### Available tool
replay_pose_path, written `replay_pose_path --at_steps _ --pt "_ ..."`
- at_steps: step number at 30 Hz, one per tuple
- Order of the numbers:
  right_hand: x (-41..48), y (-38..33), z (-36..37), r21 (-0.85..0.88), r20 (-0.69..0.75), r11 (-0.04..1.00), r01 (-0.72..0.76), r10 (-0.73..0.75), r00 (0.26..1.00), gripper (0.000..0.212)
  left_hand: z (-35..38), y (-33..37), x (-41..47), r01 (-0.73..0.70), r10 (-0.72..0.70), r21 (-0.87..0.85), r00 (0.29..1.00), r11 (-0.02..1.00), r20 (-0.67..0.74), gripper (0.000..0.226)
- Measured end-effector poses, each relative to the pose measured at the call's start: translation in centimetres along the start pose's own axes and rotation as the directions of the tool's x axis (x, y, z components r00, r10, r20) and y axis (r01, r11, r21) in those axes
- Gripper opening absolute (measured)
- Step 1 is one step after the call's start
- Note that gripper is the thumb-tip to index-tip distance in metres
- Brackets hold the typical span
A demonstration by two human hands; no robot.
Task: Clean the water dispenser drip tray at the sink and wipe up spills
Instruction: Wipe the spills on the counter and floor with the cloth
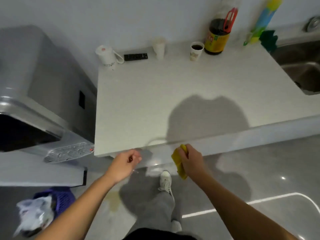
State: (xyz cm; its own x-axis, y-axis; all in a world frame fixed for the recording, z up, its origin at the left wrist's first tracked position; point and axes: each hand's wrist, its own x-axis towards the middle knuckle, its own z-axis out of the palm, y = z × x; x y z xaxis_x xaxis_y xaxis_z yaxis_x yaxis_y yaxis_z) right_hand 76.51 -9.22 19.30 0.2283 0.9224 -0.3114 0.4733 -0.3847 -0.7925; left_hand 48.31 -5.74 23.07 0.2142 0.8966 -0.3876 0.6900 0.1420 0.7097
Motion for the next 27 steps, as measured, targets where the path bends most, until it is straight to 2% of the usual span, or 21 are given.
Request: replay_pose_path --at_steps 4,7,12,14,17,20,23,27 --pt "-5.9 1.8 3.4 0.009 0.058 0.998 -0.055 0.054 0.997 0.031 0.3 -3.9 -8.2 0.186 -0.190 0.142 0.982 0.972 0.014 0.010" --pt "-11.1 2.2 6.0 0.107 0.166 0.990 -0.091 0.073 0.983 0.031 -0.1 -6.9 -14.0 0.286 -0.292 0.149 0.956 0.947 0.025 0.007" --pt "-17.5 2.4 11.2 0.091 0.244 0.992 -0.086 0.062 0.968 0.033 -1.9 -13.6 -22.3 0.414 -0.420 0.150 0.908 0.898 0.006 0.006" --pt "-19.4 2.1 13.6 0.015 0.283 1.000 -0.020 0.015 0.959 0.034 -2.8 -16.8 -24.8 0.450 -0.454 0.126 0.891 0.884 0.000 0.009" --pt "-21.6 0.7 17.3 -0.075 0.330 0.995 0.059 -0.031 0.943 0.016 -4.4 -21.9 -27.7 0.509 -0.510 0.098 0.860 0.855 -0.019 0.015" --pt "-23.5 -0.6 22.4 -0.173 0.395 0.983 0.067 0.007 0.919 0.026 -6.2 -27.4 -29.5 0.555 -0.557 0.086 0.830 0.827 0.002 0.013" --pt "-25.1 -1.4 28.3 -0.236 0.453 0.970 0.055 0.060 0.889 0.030 -7.8 -33.3 -29.5 0.563 -0.565 0.091 0.825 0.821 -0.009 0.006" --pt "-25.6 0.3 37.4 -0.409 0.453 0.900 0.153 0.054 0.890 0.023 -8.2 -42.3 -27.2 0.529 -0.528 0.085 0.848 0.844 -0.038 0.012"
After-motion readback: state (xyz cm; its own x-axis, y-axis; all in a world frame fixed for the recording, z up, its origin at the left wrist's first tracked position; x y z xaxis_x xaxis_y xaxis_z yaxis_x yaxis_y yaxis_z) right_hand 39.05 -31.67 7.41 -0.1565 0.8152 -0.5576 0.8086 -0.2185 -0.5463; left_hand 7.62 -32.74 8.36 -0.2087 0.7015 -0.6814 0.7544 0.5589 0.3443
